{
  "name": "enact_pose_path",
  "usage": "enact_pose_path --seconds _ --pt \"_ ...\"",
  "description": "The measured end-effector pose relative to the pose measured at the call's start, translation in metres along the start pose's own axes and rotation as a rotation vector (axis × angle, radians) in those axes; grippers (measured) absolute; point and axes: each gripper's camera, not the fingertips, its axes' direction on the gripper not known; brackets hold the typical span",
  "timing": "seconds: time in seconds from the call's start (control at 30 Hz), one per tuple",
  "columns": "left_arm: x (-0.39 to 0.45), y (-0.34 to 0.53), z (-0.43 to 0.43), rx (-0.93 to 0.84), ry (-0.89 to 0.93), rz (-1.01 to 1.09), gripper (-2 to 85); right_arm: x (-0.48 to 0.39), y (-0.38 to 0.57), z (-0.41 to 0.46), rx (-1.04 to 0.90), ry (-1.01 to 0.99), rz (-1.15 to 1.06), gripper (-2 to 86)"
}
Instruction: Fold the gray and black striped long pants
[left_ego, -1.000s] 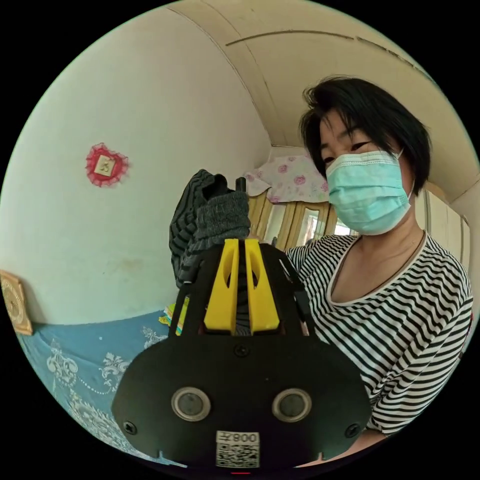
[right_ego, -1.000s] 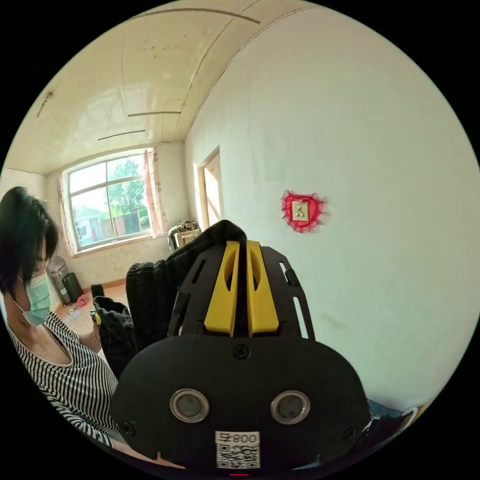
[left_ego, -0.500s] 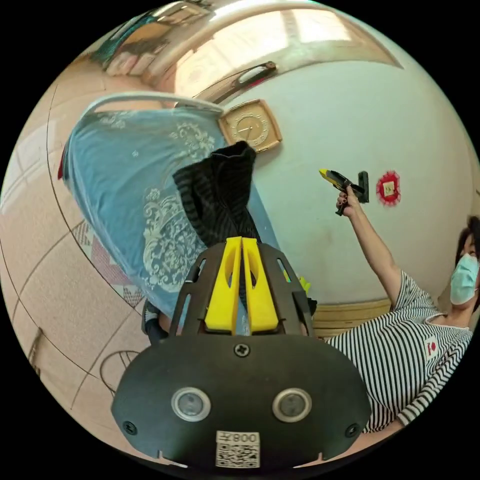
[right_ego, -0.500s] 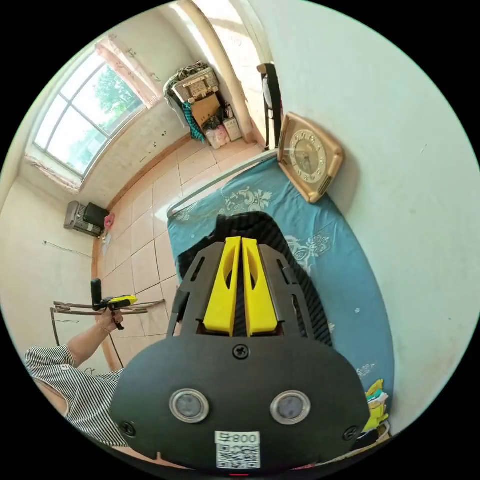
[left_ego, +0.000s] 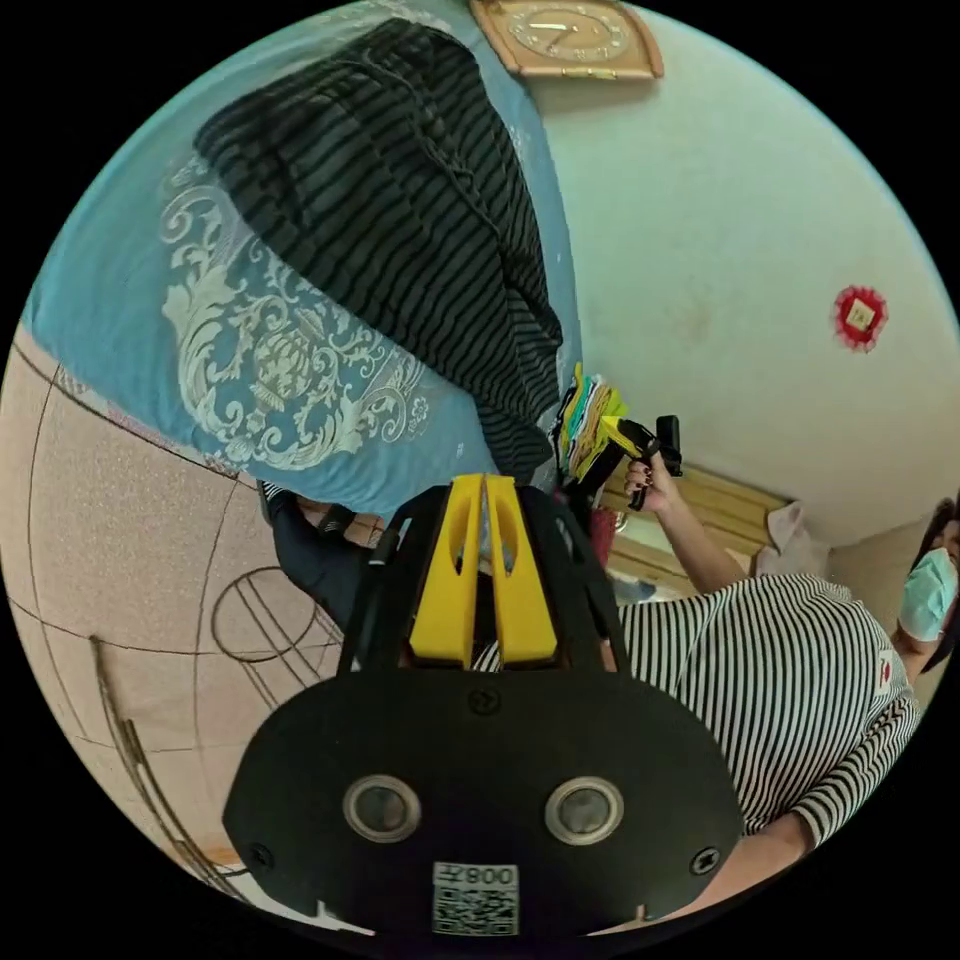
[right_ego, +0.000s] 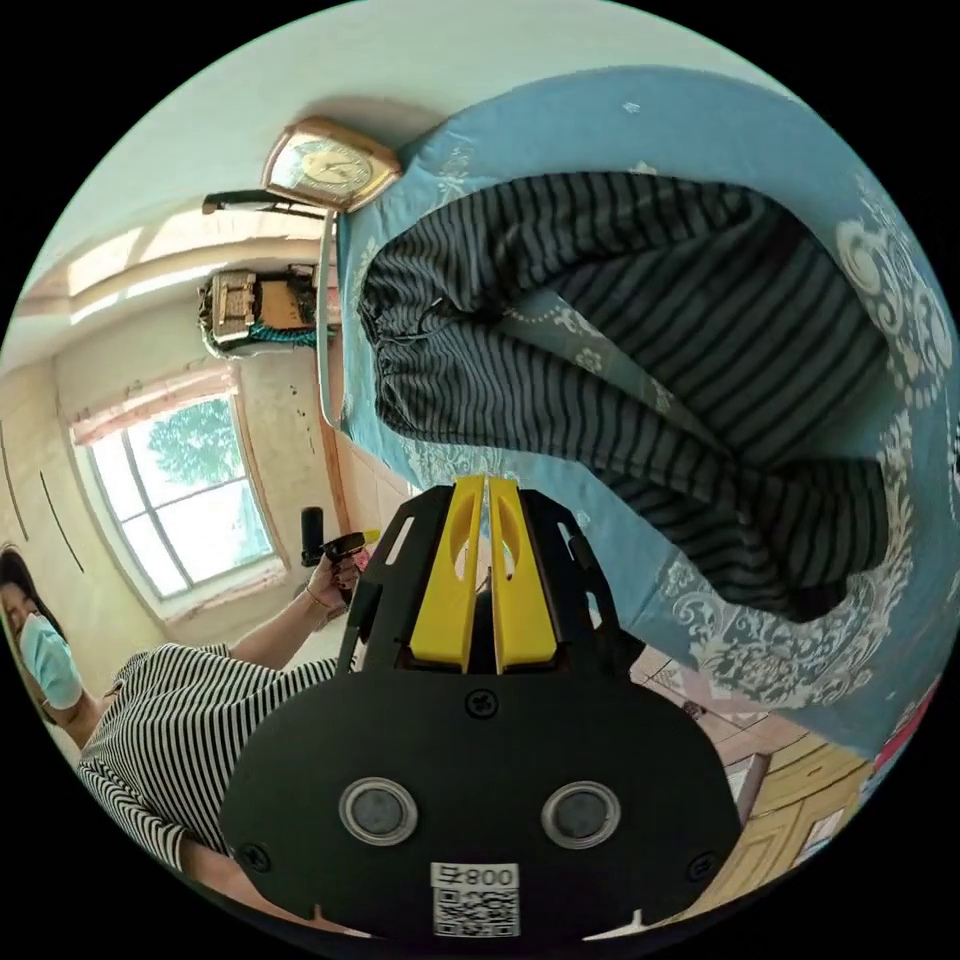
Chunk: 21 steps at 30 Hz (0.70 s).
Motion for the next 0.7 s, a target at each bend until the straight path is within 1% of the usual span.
enact_pose_path --seconds 0.07,0.17,0.27,0.37,0.47,0.57,0.7 --pt "0.005 -0.034 0.014 -0.154 -0.113 0.078 1.0 0.053 0.05 -0.001 0.037 -0.025 0.124 0.7" --pt "0.003 -0.062 0.031 -0.288 -0.227 0.124 1.6 0.117 0.109 0.007 0.085 -0.103 0.286 1.3" --pt "-0.009 -0.078 0.041 -0.358 -0.275 0.109 2.1 0.175 0.164 0.017 0.157 -0.187 0.436 2.3" --pt "-0.021 -0.086 0.045 -0.381 -0.33 0.1 3.6 0.225 0.212 0.023 0.26 -0.27 0.549 3.8" --pt "-0.035 -0.093 0.046 -0.395 -0.399 0.097 5.3 0.268 0.246 0.022 0.351 -0.309 0.614 4.8" --pt "-0.049 -0.102 0.046 -0.397 -0.472 0.091 6.4 0.305 0.273 0.016 0.427 -0.312 0.643 5.5" --pt "-0.071 -0.11 0.039 -0.331 -0.465 0.06 7.3 0.353 0.303 0.009 0.493 -0.287 0.668 5.8"
